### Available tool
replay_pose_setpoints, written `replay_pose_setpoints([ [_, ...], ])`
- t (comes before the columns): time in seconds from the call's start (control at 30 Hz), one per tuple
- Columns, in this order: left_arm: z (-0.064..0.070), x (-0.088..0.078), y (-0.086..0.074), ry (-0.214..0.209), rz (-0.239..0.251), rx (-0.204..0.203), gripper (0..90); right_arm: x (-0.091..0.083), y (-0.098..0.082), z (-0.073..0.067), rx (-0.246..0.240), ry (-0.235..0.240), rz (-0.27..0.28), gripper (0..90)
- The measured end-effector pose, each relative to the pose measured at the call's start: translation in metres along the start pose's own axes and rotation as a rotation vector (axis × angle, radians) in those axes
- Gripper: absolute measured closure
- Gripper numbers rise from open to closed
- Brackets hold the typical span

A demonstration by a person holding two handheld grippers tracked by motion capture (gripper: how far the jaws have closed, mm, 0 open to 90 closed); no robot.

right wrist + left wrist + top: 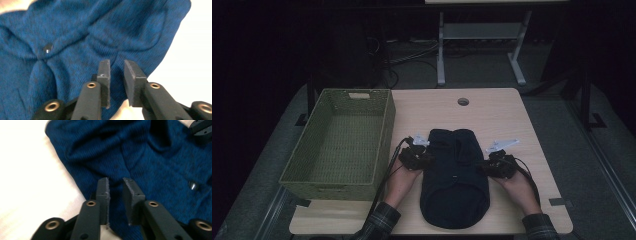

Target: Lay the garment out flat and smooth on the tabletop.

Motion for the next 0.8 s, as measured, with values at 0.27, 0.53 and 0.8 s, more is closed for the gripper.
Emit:
replay_pose_setpoints([
  [0.27,-0.014,-0.005,0.024,-0.011,0.043,-0.027,57.2,-0.002,0.017,0.013,0.022,-0.003,0.036,64.8],
  [0.53,-0.032,0.002,0.046,-0.003,0.073,-0.042,53.2,0.000,0.037,0.032,0.060,-0.013,0.064,61.9],
  [0.8,-0.050,0.014,0.056,0.019,0.054,-0.040,52.5,0.006,0.056,0.050,0.087,-0.018,0.079,57.9],
])
Point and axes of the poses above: each handheld gripper's, and its own axes: x roughly forward along the jaws, y roughly out of its top, z roughly to its right, the point moved 3 cm from there along x, roughly forward along the jaws, and after that the axes turned 5 degrees about -y, right-handed, at the moved point
